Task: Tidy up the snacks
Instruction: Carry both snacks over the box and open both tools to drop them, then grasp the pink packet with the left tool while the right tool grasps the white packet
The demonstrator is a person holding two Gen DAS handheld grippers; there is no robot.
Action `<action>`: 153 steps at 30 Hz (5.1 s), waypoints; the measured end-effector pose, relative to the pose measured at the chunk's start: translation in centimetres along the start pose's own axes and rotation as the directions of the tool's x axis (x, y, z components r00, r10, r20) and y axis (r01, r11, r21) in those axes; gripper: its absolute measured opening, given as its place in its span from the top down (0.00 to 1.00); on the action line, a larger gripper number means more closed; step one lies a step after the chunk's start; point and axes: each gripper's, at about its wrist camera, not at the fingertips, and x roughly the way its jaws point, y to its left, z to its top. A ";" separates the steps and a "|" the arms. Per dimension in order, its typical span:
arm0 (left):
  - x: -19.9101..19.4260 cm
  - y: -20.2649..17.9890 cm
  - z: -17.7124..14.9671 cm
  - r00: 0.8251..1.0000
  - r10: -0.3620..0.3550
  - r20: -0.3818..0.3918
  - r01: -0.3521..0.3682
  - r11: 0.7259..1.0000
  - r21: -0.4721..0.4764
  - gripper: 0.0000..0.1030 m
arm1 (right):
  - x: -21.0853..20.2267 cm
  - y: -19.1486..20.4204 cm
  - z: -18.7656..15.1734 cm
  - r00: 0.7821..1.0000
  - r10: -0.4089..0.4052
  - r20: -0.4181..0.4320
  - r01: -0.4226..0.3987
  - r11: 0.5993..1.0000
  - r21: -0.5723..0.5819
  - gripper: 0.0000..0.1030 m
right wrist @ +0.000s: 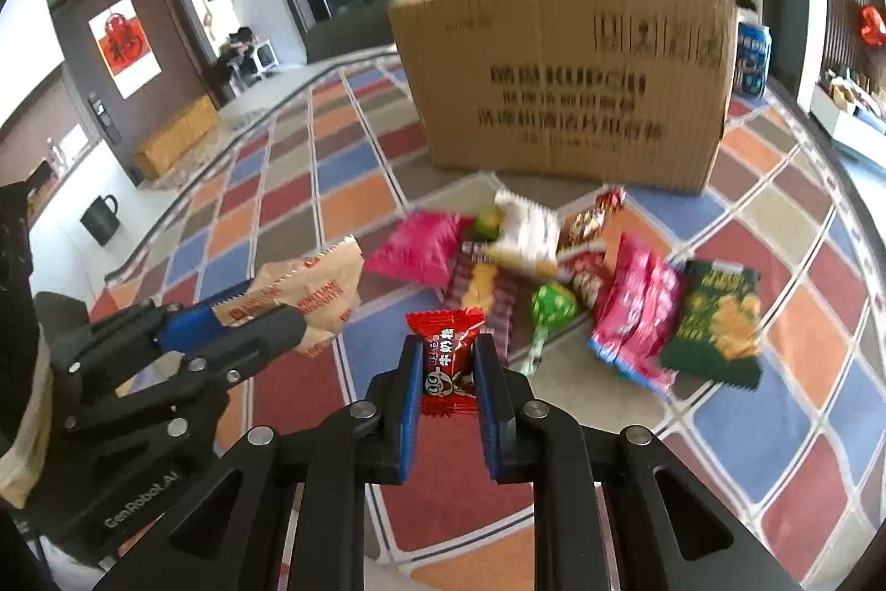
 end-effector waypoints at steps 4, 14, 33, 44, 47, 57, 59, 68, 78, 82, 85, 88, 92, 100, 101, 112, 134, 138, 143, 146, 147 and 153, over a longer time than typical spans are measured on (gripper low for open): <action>-0.4 -0.4 1.1 1.000 -0.006 0.026 0.006 1.000 -0.007 0.74 | -1.3 -0.2 0.8 0.999 -0.008 0.042 0.008 1.000 0.005 0.81; -1.2 -1.3 4.8 0.994 -0.003 0.113 0.004 1.000 -0.004 0.75 | -3.9 -1.5 3.6 0.990 -0.025 0.141 0.022 0.999 0.025 0.81; 0.5 -1.0 14.1 0.975 0.028 0.219 -0.035 0.999 0.025 0.75 | -5.1 -3.2 12.5 0.966 -0.051 0.252 0.046 0.999 0.026 0.81; 4.2 -1.6 19.0 0.977 0.050 0.207 -0.069 0.994 0.085 0.75 | -2.6 -6.3 17.7 0.975 -0.089 0.203 0.073 0.994 0.082 0.81; 5.3 -1.5 20.3 0.980 0.052 0.193 -0.069 0.994 0.081 0.75 | -1.8 -7.0 18.7 0.976 -0.109 0.187 0.093 0.991 0.093 0.81; 9.3 -1.0 22.4 0.994 0.049 0.094 -0.054 0.997 0.051 0.74 | 0.2 -9.0 20.5 0.979 -0.142 0.148 0.121 0.982 0.143 0.81; 9.7 -0.8 22.5 0.995 0.059 0.083 -0.062 0.997 0.039 0.52 | 0.5 -9.3 20.7 0.978 -0.156 0.139 0.134 0.979 0.152 0.75; 7.5 -0.6 21.1 0.985 0.135 0.104 -0.140 0.989 0.042 0.42 | -0.6 -8.5 19.7 0.974 -0.173 0.146 0.154 0.980 0.128 0.59; 4.4 0.3 18.5 0.985 0.145 0.091 -0.147 0.989 0.016 0.39 | -2.0 -6.1 17.3 0.975 -0.147 0.164 0.135 0.987 0.082 0.59; 3.6 0.4 17.1 0.988 0.137 0.075 -0.138 0.990 0.006 0.39 | -2.0 -5.3 15.9 0.982 -0.114 0.152 0.104 0.992 0.074 0.59; 3.2 0.5 16.0 0.989 0.132 0.061 -0.132 0.991 -0.001 0.38 | -2.0 -4.6 14.9 0.984 -0.103 0.144 0.096 0.994 0.059 0.59; 2.9 0.6 15.0 0.990 0.136 0.047 -0.136 0.991 -0.004 0.38 | -1.9 -4.2 14.2 0.985 -0.099 0.138 0.093 0.994 0.049 0.59; 3.1 0.8 13.9 0.989 0.143 0.021 -0.143 0.990 -0.001 0.38 | -1.6 -3.9 13.5 0.988 -0.092 0.120 0.088 0.995 0.045 0.59; 4.4 1.3 11.2 0.989 0.141 -0.051 -0.142 0.990 -0.015 0.38 | 0.2 -3.7 11.5 0.996 -0.068 0.055 0.065 0.997 0.052 0.59; 4.6 1.4 10.9 0.989 0.138 -0.059 -0.139 0.990 -0.016 0.38 | 0.4 -3.6 11.3 0.997 -0.065 0.048 0.063 0.997 0.052 0.59; 7.3 1.9 7.4 0.981 0.117 -0.157 -0.123 0.992 -0.024 0.39 | 3.3 -3.7 8.8 0.998 -0.041 -0.037 0.043 0.997 0.066 0.59; 12.6 2.5 5.5 0.955 0.046 -0.293 -0.063 0.997 -0.048 0.47 | 8.5 -5.0 6.8 0.986 0.014 -0.166 0.009 0.991 0.135 0.62; 13.4 2.9 5.5 0.948 0.019 -0.317 -0.044 0.996 -0.072 0.50 | 8.9 -5.1 7.0 0.984 0.011 -0.177 0.013 0.991 0.137 0.63; 14.4 2.9 5.4 0.940 0.012 -0.340 -0.042 0.996 -0.080 0.56 | 10.1 -5.3 7.2 0.979 0.020 -0.203 0.011 0.989 0.150 0.63; 15.2 3.0 5.2 0.932 0.011 -0.363 -0.047 0.995 -0.088 0.59 | 10.3 -5.1 7.3 0.978 0.012 -0.209 0.019 0.989 0.146 0.63; 15.1 3.0 5.2 0.935 0.018 -0.353 -0.052 0.995 -0.085 0.59 | 10.4 -5.0 7.3 0.978 0.010 -0.210 0.020 0.990 0.140 0.63; 14.8 3.2 5.0 0.935 0.012 -0.354 -0.050 0.994 -0.100 0.61 | 10.8 -4.6 7.2 0.976 0.004 -0.220 0.024 0.992 0.126 0.66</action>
